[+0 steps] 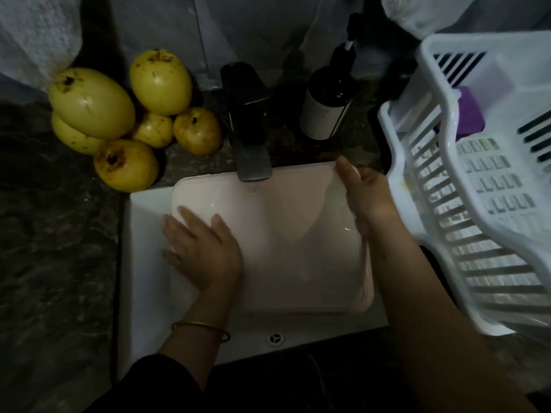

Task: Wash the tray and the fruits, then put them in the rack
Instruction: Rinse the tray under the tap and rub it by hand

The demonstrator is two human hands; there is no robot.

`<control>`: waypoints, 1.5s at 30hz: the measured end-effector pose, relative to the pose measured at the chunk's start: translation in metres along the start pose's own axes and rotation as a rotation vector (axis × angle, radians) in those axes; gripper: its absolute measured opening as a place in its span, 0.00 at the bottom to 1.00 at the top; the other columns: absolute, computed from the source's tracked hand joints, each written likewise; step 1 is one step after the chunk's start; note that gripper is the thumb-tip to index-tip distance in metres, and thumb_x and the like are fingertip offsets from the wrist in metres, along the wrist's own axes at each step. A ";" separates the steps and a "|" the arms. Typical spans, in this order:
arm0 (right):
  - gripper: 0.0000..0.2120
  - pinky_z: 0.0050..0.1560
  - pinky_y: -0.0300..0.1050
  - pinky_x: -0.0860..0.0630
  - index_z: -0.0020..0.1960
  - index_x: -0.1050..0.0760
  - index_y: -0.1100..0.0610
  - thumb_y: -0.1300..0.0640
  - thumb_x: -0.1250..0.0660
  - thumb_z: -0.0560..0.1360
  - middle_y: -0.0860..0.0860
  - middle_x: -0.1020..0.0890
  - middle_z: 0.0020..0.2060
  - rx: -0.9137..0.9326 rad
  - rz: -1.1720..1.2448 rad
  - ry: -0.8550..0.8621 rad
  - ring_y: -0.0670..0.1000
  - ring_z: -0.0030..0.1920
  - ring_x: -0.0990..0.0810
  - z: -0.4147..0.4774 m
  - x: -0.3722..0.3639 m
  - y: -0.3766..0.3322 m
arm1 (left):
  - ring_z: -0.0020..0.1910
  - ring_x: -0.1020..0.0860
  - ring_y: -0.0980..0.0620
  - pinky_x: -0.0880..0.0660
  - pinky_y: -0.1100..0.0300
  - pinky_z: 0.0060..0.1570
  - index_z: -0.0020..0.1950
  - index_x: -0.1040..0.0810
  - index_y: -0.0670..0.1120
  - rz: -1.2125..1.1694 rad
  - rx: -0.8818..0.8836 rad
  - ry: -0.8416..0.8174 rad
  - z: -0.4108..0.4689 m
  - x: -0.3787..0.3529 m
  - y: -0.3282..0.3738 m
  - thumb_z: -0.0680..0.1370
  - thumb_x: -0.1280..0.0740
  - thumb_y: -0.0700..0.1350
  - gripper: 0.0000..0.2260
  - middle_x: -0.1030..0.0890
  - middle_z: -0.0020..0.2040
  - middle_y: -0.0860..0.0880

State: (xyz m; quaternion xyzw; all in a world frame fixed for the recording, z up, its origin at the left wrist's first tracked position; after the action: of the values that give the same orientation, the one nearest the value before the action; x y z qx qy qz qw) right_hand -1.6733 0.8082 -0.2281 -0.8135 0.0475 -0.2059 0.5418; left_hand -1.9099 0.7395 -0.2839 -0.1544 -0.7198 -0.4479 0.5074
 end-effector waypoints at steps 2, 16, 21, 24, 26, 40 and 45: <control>0.17 0.37 0.42 0.26 0.49 0.24 0.59 0.44 0.33 0.75 0.52 0.20 0.38 -0.006 0.020 -0.008 0.49 0.36 0.21 -0.001 0.001 -0.002 | 0.77 0.50 0.40 0.55 0.39 0.71 0.78 0.46 0.44 0.050 -0.160 -0.047 -0.012 -0.005 0.011 0.77 0.59 0.59 0.32 0.48 0.77 0.38; 0.17 0.41 0.46 0.24 0.48 0.23 0.60 0.44 0.34 0.76 0.55 0.19 0.40 0.038 0.006 -0.026 0.52 0.40 0.20 -0.009 0.003 -0.004 | 0.74 0.40 0.40 0.53 0.37 0.71 0.72 0.32 0.44 0.100 -0.677 -0.085 -0.002 -0.004 0.069 0.78 0.52 0.56 0.28 0.34 0.73 0.39; 0.15 0.37 0.42 0.28 0.40 0.24 0.57 0.47 0.34 0.76 0.53 0.21 0.35 0.048 0.047 -0.009 0.48 0.34 0.23 -0.016 0.007 -0.004 | 0.75 0.44 0.42 0.52 0.42 0.72 0.67 0.28 0.41 0.094 -0.526 -0.024 0.038 0.013 0.047 0.77 0.56 0.57 0.30 0.32 0.71 0.39; 0.15 0.36 0.42 0.28 0.39 0.25 0.58 0.46 0.34 0.76 0.52 0.22 0.33 0.023 0.071 -0.019 0.48 0.33 0.24 -0.018 0.008 -0.002 | 0.75 0.44 0.42 0.51 0.44 0.72 0.68 0.29 0.45 0.093 -0.467 0.004 0.050 0.022 0.032 0.78 0.53 0.58 0.28 0.33 0.71 0.40; 0.16 0.36 0.43 0.28 0.39 0.25 0.58 0.46 0.34 0.76 0.53 0.22 0.33 0.031 0.073 -0.037 0.49 0.33 0.23 -0.020 0.006 -0.002 | 0.74 0.41 0.41 0.46 0.45 0.70 0.67 0.28 0.44 0.053 -0.359 0.035 0.053 0.027 0.027 0.78 0.51 0.57 0.26 0.32 0.70 0.40; 0.29 0.46 0.52 0.20 0.51 0.22 0.70 0.42 0.30 0.72 0.63 0.17 0.42 -0.089 0.081 -0.014 0.54 0.38 0.20 -0.021 0.015 0.004 | 0.47 0.17 0.44 0.21 0.50 0.45 0.55 0.21 0.47 -0.917 0.433 -0.906 0.045 0.068 -0.042 0.62 0.26 0.65 0.29 0.16 0.49 0.43; 0.26 0.41 0.43 0.27 0.42 0.23 0.64 0.39 0.37 0.75 0.61 0.21 0.37 -0.017 -0.339 0.097 0.55 0.36 0.23 -0.017 0.003 0.008 | 0.42 0.16 0.44 0.20 0.53 0.35 0.57 0.22 0.41 -1.038 0.363 -1.124 0.028 0.073 -0.053 0.42 0.15 0.50 0.45 0.16 0.47 0.40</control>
State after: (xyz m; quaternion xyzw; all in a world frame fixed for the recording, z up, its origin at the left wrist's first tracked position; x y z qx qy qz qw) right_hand -1.6758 0.7894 -0.2286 -0.8035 -0.0624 -0.3331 0.4894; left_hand -1.9940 0.7161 -0.2489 0.0836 -0.9104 -0.3579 -0.1897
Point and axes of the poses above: each hand's wrist, its own z-axis towards the middle knuckle, its own x-axis out of the back of the hand, y = z × x, the point moved 3 cm from there along z, towards the middle knuckle
